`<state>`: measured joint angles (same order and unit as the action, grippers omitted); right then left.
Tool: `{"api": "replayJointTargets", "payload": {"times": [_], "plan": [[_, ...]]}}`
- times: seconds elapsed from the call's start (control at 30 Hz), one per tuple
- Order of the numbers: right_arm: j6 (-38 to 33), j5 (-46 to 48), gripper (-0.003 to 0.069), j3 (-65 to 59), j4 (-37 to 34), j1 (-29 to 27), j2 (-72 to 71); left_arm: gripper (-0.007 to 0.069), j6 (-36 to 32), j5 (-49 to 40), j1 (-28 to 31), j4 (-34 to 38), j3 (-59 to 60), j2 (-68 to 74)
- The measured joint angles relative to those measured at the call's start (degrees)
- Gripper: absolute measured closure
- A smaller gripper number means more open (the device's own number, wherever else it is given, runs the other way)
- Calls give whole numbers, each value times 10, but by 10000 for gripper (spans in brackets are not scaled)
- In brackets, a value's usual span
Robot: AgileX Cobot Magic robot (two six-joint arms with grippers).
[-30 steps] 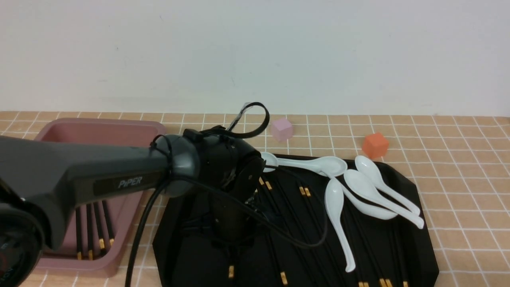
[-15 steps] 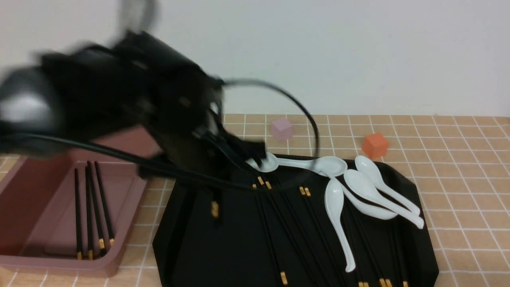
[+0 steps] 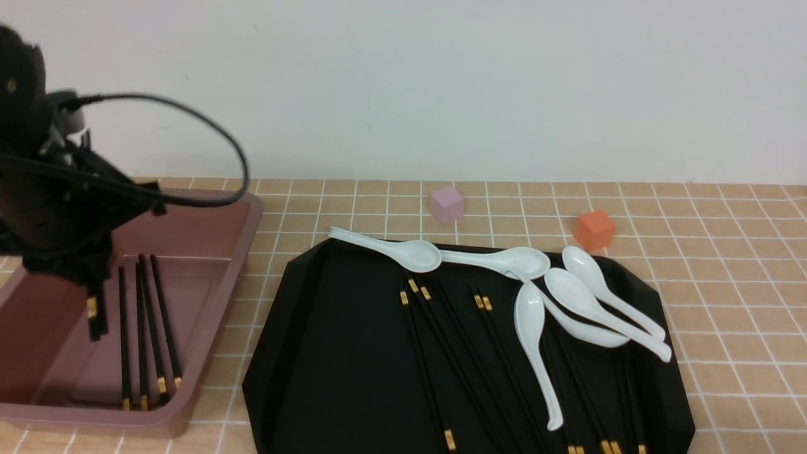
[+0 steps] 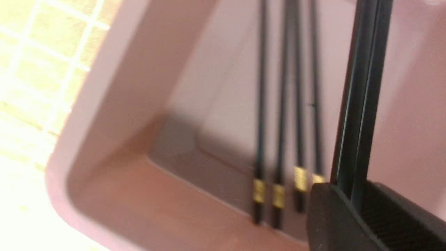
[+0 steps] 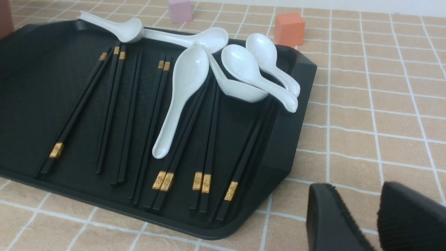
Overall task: On brown tablecloth take chopsticks from black tray and put them in box.
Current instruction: 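Place the chopsticks into the pink bin with the left gripper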
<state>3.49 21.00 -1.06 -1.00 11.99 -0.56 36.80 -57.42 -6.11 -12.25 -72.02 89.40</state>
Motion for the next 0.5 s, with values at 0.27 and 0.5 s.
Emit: {"api": "replayJointTargets", "payload": {"times": [0.27, 0.5], "plan": [[0, 0, 419, 0, 0, 0, 0, 525, -46, 47, 5, -2, 1, 73], [0, 0, 419, 0, 0, 0, 0, 436, -44, 54, 5, -2, 1, 105]]}}
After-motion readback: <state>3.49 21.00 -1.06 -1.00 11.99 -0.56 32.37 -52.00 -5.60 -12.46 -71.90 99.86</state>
